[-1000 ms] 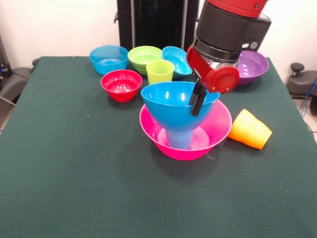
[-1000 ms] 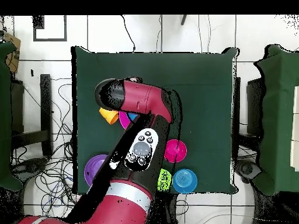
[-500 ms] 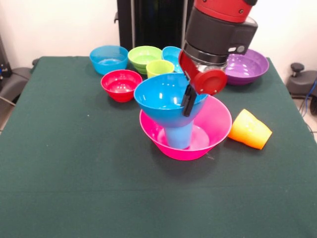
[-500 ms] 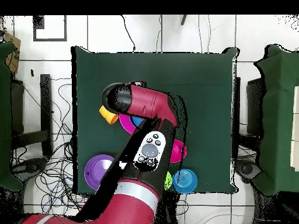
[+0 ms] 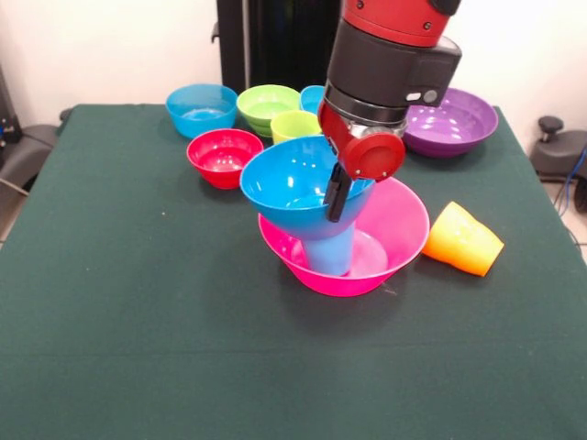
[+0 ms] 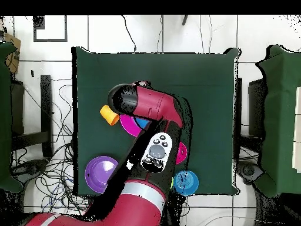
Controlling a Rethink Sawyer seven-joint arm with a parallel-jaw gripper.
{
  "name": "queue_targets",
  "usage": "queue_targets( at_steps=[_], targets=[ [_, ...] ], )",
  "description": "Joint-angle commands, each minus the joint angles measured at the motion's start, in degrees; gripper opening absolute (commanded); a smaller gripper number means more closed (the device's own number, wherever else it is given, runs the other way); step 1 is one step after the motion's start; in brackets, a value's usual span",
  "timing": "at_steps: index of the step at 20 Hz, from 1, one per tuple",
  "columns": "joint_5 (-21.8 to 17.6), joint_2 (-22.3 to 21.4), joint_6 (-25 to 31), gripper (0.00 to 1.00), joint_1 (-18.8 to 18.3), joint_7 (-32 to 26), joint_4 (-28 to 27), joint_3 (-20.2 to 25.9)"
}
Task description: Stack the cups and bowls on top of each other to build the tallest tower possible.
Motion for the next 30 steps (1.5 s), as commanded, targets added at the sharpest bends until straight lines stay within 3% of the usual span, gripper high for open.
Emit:
queue_targets(
  at_steps=[1,11,18,30],
  targets=[
    [1.57,1.66,0.62,0.0,1.87,5.65,1.65,6.66],
    [4.88,4.98,2.14,0.0,5.46,11.15,-3.32,3.29],
    [7.01,7.79,2.25,0.0,6.03,11.1,-6.03,1.56],
    [5.53,3.58,-0.96,0.0,3.58,4.18,2.62,3.39]
  ],
)
